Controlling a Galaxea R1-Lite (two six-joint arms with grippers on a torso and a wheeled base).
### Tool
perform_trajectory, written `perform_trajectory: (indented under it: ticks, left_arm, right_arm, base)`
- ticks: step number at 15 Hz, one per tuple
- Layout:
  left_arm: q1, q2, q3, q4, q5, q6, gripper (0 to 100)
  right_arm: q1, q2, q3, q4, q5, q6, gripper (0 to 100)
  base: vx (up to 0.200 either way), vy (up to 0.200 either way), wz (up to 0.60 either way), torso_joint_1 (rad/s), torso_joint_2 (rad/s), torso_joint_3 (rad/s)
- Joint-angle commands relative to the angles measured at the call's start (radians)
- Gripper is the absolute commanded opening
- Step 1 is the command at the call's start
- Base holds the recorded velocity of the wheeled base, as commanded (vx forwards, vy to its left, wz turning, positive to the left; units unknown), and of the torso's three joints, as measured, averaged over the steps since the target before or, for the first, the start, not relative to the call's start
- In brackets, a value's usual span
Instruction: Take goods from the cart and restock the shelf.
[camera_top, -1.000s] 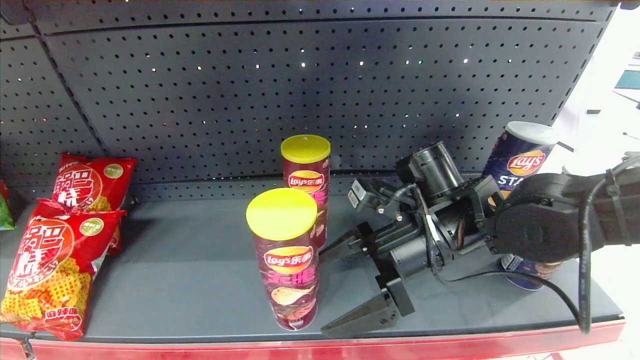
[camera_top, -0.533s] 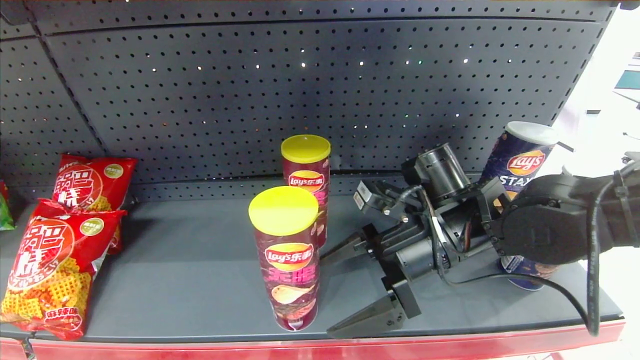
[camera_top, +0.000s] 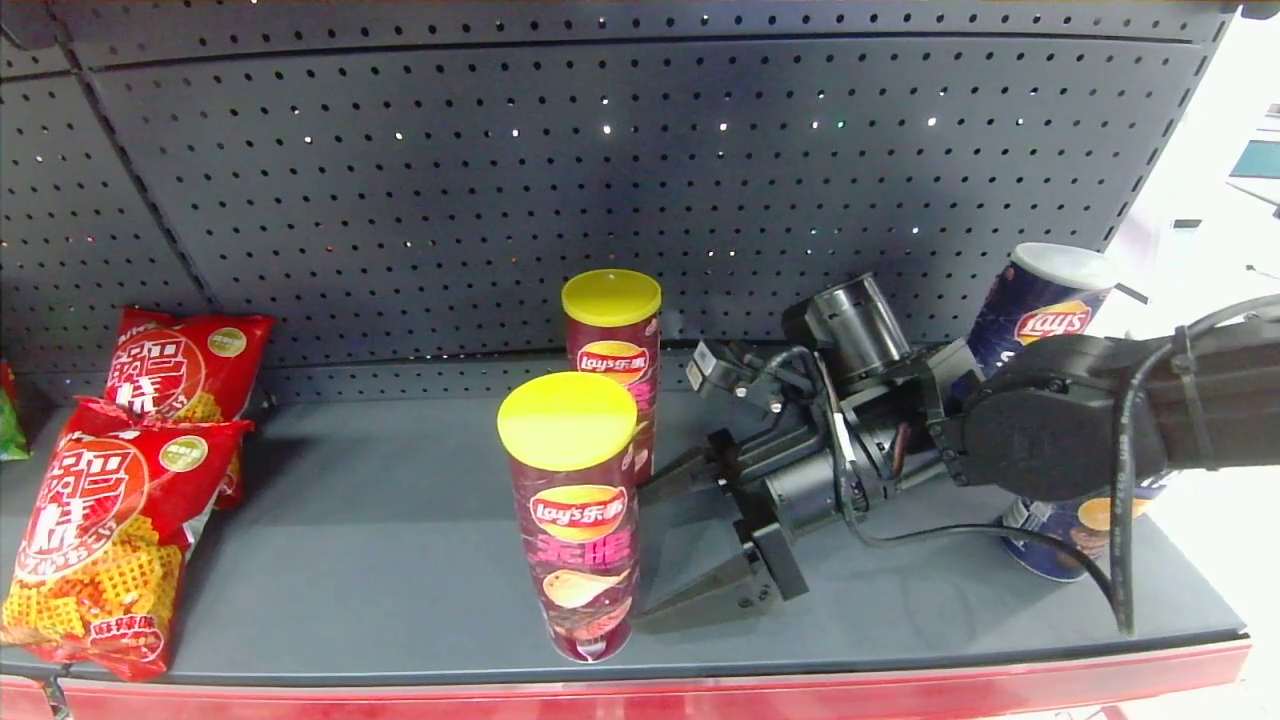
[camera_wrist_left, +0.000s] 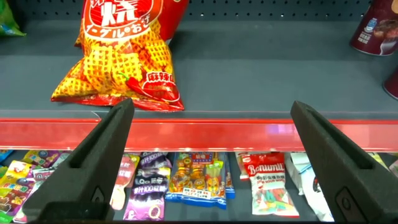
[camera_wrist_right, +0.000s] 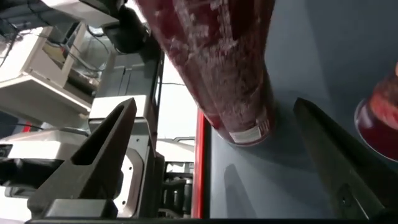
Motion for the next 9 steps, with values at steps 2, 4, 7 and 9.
perform_trajectory:
  ticks: [2, 4, 7, 9]
  left_arm:
    - [0.000, 0.001, 0.000, 0.000, 0.000, 0.000, 100]
    - [0.000, 0.001, 0.000, -0.001, 0.000, 0.000, 100]
    - [0.000, 0.001, 0.000, 0.000, 0.000, 0.000, 100]
    - [0.000, 0.001, 0.000, 0.000, 0.000, 0.000, 100]
  right_arm:
    - [0.031, 0.048, -0.056, 0.000, -0.010, 0.013, 100]
    - [0.048, 0.066, -0.077, -0.004, -0.013, 0.016, 100]
    - [0.046, 0.066, -0.077, -0.009, -0.012, 0.018, 100]
    - [0.045, 0.066, -0.077, -0.023, -0.012, 0.018, 100]
  base:
    - [0.000, 0.000, 0.00, 0.000, 0.00, 0.000]
    - [0.000, 0.000, 0.00, 0.000, 0.00, 0.000]
    - [0.000, 0.000, 0.00, 0.000, 0.00, 0.000]
    - [0.000, 0.000, 0.00, 0.000, 0.00, 0.000]
